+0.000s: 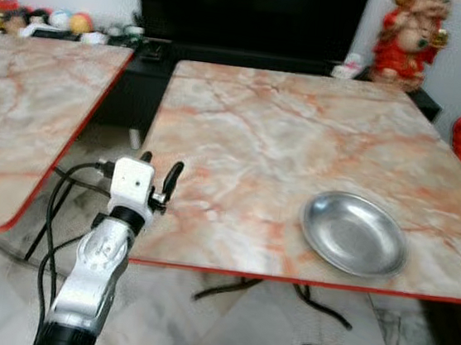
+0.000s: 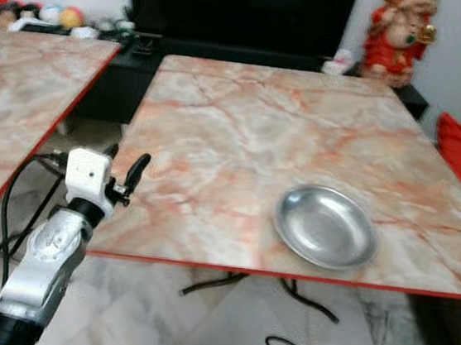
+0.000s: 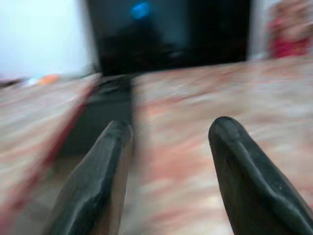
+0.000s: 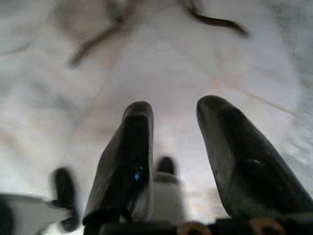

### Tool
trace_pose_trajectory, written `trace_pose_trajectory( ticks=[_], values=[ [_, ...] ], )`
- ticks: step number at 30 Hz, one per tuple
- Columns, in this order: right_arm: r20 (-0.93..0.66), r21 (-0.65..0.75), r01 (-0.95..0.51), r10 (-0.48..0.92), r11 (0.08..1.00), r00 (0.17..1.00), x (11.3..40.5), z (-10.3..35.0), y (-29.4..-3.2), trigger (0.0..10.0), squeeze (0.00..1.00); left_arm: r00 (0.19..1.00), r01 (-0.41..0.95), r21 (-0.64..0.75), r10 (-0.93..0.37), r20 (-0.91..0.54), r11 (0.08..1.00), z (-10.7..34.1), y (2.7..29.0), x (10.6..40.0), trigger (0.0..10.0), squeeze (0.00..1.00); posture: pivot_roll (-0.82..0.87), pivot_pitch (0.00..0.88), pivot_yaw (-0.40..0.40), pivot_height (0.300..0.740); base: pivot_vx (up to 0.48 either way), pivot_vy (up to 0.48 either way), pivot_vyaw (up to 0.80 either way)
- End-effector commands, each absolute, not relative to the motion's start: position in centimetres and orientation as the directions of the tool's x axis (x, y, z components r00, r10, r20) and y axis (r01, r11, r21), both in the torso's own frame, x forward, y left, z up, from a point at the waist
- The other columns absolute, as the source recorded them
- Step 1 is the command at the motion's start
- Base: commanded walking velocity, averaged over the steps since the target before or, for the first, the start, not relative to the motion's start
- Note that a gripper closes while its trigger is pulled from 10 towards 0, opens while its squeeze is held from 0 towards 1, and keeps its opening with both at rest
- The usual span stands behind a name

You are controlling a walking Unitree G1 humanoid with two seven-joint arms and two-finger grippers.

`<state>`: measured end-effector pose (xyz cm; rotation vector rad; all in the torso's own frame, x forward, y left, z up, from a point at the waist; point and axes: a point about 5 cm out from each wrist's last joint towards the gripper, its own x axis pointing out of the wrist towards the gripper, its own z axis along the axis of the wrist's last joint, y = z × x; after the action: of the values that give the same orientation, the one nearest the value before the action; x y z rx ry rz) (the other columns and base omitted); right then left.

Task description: Setting the table

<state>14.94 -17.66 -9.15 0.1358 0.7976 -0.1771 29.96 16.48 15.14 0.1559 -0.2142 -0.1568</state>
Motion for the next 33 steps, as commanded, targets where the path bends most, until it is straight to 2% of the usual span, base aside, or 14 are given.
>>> trace_pose_trajectory(
  ticks=[1,29,33],
  values=[
    [-0.716,0.057,0.189,-0.092,0.98,0.692,15.02,-9.11,-17.39,10.0,0.0,0.962,0.134,0.172,-0.17,0.215,0.976,15.61,16.38,30.03,10.0,0.0,0.13,0.0,-0.025,0.74,0.0,0.36,0.8],
    [-0.715,0.057,0.171,-0.079,0.984,0.695,15.39,-9.04,-16.79,10.0,0.0,0.962,0.127,0.169,-0.163,0.218,0.977,15.76,16.5,30.07,10.0,0.0,0.13,0.0,-0.026,0.74,0.0,0.359,0.04],
    [-0.716,0.064,0.167,-0.071,0.984,0.694,15.32,-9.07,-16.81,10.0,0.0,0.962,0.123,0.168,-0.159,0.222,0.978,15.85,16.49,30.04,10.0,0.0,0.14,0.0,-0.028,0.74,0.0,0.357,0.8]
  ],
)
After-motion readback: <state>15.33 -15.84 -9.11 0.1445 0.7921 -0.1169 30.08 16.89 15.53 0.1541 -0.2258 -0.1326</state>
